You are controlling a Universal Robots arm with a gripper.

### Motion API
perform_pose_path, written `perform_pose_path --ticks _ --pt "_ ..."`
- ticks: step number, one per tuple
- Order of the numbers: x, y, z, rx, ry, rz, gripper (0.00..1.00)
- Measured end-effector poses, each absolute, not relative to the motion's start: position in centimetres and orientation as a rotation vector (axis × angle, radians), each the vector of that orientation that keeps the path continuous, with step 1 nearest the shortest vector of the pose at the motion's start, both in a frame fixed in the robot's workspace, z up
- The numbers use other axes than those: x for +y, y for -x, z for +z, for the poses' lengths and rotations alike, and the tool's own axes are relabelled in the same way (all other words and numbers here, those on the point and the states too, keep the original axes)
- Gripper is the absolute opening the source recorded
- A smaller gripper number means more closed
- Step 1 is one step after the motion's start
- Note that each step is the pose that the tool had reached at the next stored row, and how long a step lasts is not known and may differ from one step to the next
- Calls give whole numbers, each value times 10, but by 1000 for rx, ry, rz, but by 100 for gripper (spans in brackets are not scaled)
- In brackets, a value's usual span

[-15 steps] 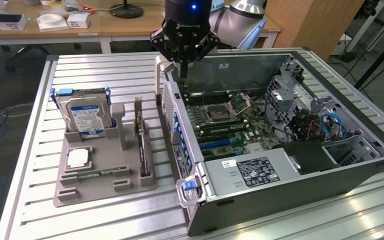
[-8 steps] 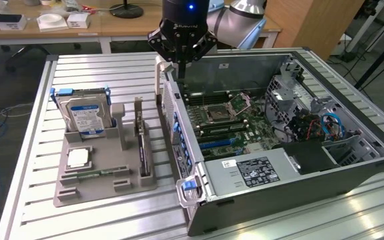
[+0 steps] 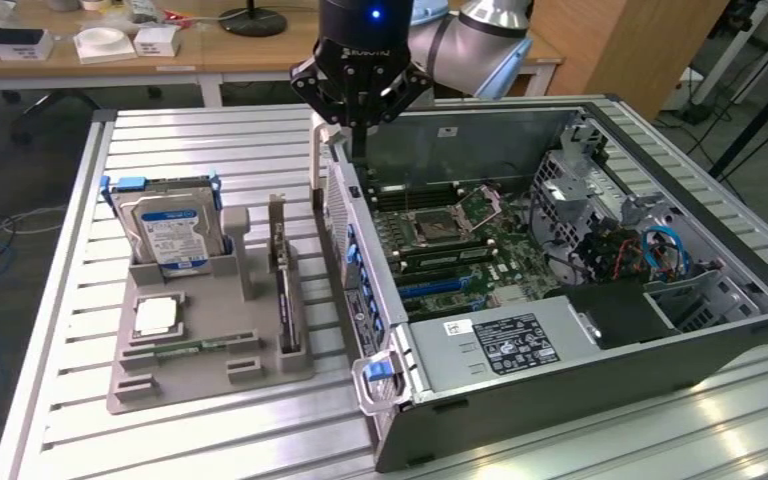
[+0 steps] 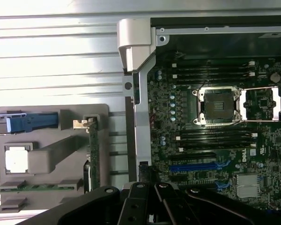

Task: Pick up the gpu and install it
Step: 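Reach for the gpu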

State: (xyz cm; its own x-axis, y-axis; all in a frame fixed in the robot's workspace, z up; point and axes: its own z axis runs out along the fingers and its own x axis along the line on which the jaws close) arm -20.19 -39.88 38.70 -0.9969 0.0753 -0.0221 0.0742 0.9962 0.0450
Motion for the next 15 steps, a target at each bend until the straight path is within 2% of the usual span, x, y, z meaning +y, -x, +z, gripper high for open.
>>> perform_pose_path --ticks 15 --pt "-399 211 386 3115 -117 69 11"
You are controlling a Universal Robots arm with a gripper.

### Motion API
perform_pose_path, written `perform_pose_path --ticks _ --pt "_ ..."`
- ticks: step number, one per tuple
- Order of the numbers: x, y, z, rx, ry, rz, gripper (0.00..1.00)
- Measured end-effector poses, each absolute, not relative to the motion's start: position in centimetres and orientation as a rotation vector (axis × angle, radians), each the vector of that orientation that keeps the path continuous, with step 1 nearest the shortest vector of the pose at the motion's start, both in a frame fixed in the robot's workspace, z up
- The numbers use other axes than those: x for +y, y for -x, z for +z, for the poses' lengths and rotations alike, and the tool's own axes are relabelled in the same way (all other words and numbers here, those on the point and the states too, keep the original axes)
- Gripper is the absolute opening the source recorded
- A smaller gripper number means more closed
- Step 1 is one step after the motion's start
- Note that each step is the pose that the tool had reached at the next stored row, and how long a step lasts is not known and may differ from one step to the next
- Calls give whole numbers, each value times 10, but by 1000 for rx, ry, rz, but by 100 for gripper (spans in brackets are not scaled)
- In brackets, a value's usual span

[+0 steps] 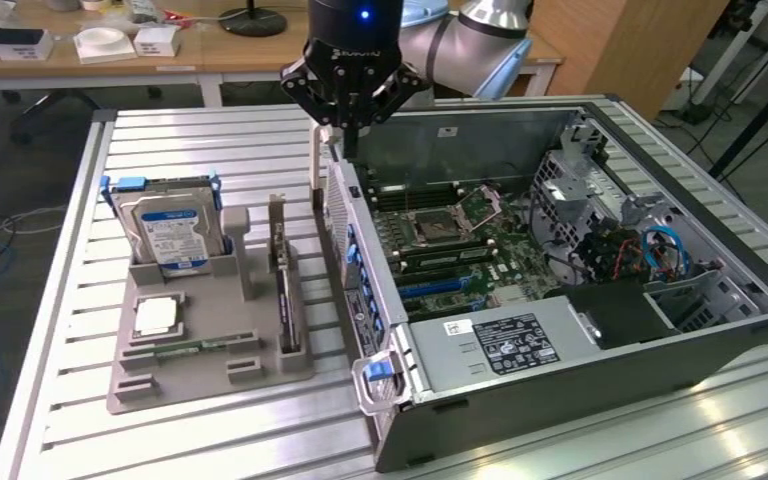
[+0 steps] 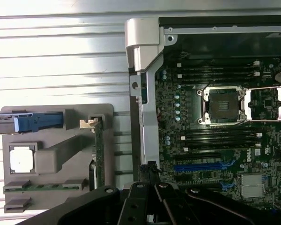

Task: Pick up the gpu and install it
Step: 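Reach for the gpu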

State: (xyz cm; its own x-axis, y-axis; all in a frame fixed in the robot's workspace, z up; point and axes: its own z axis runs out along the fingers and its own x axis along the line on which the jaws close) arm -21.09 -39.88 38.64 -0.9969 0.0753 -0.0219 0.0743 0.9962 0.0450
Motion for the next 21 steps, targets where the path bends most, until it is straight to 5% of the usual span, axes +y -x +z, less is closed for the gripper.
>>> perform_pose_path --ticks 21 --pt "-399 225 386 3115 -117 69 11"
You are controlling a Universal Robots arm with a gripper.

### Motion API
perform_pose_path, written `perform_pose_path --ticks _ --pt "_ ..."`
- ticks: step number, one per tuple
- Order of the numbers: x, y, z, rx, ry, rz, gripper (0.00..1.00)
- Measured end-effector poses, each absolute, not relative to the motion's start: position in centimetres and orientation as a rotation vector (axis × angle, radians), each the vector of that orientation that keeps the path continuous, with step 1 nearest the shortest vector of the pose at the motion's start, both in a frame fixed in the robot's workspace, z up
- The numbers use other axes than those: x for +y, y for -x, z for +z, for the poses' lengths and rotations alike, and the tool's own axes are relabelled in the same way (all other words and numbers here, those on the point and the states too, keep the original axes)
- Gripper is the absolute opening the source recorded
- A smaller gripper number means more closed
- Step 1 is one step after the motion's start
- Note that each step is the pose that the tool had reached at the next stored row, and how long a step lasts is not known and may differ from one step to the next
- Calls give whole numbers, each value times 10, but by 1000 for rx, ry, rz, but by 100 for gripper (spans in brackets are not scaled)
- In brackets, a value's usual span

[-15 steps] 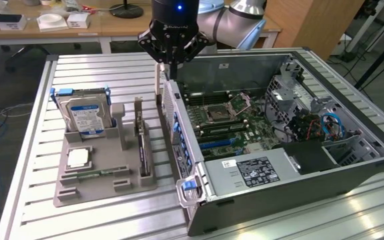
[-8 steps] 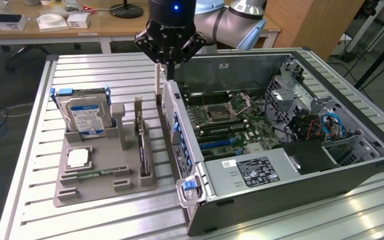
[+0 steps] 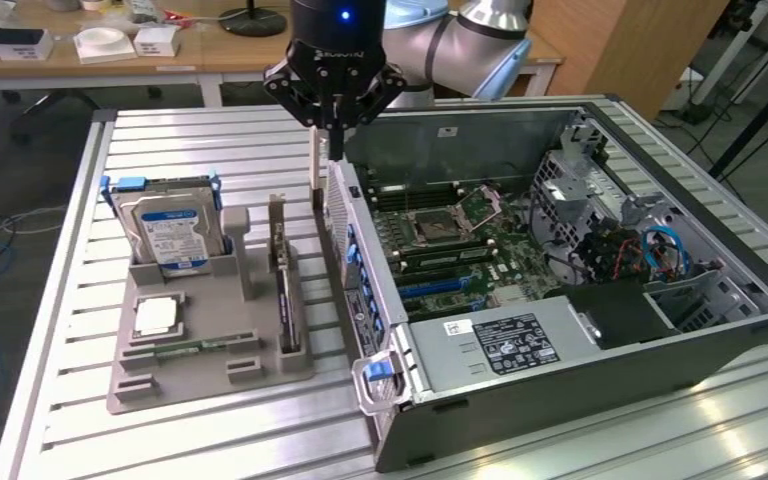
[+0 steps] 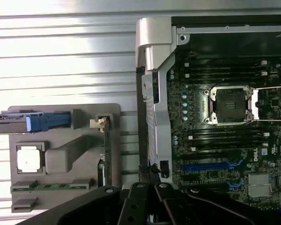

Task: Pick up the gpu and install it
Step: 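Reach for the gpu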

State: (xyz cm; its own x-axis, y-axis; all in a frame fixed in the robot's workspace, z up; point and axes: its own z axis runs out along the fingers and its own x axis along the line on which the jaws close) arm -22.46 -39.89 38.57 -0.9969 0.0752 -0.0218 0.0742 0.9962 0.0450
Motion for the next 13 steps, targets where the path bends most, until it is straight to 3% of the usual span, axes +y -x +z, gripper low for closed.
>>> perform_pose_path --ticks 13 --pt "-399 232 385 3115 -117 69 11"
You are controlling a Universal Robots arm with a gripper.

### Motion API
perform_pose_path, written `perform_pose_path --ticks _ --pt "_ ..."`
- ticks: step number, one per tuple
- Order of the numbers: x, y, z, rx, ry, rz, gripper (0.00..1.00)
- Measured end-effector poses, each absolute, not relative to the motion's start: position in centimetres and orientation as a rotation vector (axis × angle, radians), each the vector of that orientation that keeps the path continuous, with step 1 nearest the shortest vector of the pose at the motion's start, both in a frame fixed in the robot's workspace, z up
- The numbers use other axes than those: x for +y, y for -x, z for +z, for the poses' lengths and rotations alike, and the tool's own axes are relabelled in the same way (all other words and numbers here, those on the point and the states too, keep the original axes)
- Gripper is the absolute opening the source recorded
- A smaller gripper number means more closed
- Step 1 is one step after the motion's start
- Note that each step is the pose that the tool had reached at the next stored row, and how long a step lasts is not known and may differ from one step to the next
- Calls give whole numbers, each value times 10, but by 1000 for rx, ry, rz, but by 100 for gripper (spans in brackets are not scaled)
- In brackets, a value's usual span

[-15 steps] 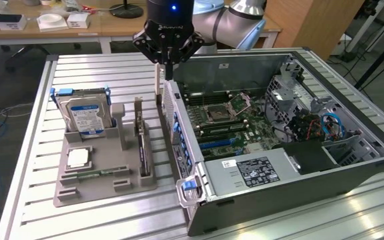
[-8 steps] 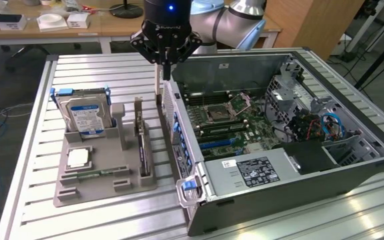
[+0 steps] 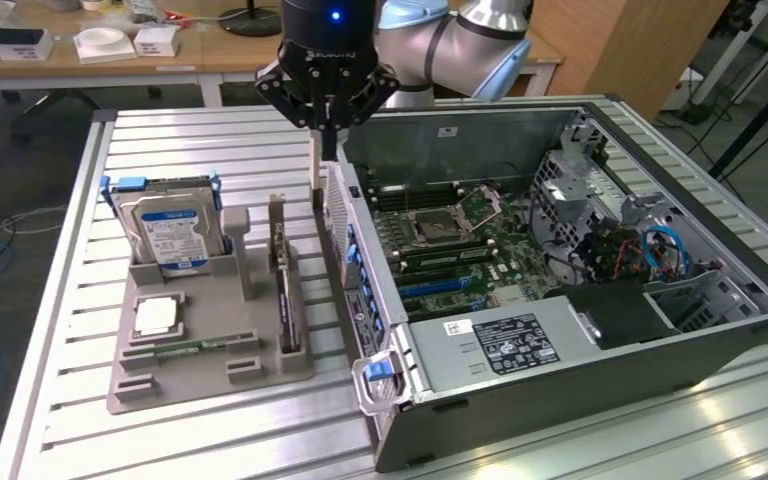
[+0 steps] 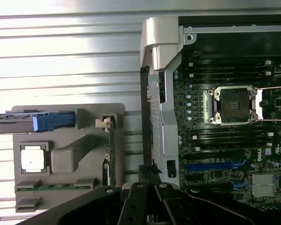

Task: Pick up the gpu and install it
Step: 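Reach for the gpu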

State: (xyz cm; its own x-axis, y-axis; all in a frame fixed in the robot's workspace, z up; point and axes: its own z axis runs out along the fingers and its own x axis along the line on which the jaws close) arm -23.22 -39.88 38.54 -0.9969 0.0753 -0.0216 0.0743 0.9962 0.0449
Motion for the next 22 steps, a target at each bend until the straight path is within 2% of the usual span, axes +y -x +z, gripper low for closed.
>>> perform_pose_path --ticks 22 --pt "-399 251 385 3115 -117 69 11"
